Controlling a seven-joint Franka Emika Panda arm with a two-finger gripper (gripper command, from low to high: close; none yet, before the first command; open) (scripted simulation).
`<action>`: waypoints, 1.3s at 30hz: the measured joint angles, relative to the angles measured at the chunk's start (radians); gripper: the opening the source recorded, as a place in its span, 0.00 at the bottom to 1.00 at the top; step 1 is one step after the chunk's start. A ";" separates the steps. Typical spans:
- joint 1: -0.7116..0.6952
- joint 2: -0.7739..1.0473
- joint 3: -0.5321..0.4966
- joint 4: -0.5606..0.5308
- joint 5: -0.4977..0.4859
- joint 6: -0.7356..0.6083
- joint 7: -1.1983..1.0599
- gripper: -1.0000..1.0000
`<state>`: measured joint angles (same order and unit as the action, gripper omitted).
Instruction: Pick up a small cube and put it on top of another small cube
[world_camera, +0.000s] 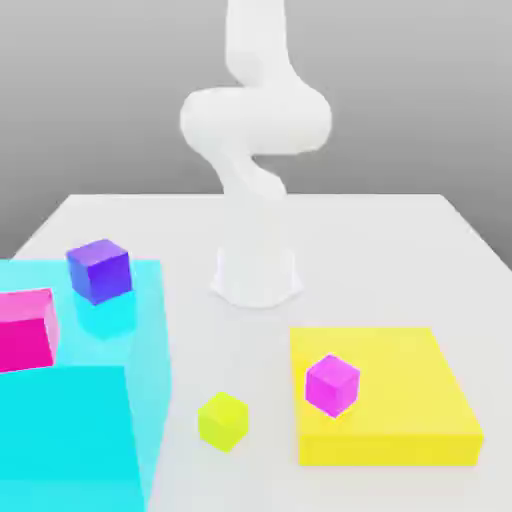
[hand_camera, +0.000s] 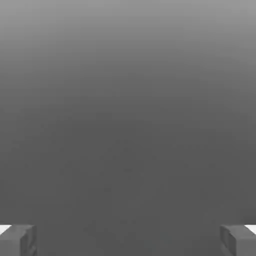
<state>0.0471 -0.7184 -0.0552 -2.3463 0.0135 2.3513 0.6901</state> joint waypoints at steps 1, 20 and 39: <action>0.020 0.036 -0.023 -0.020 0.007 0.023 -0.048 0.50; 0.224 0.660 -0.283 -0.371 0.123 0.412 -0.895 0.50; 0.031 1.024 -0.062 -0.391 0.304 0.685 -1.194 0.00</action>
<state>0.0778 0.3059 -0.1170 -2.7373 0.3175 3.0364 -0.5044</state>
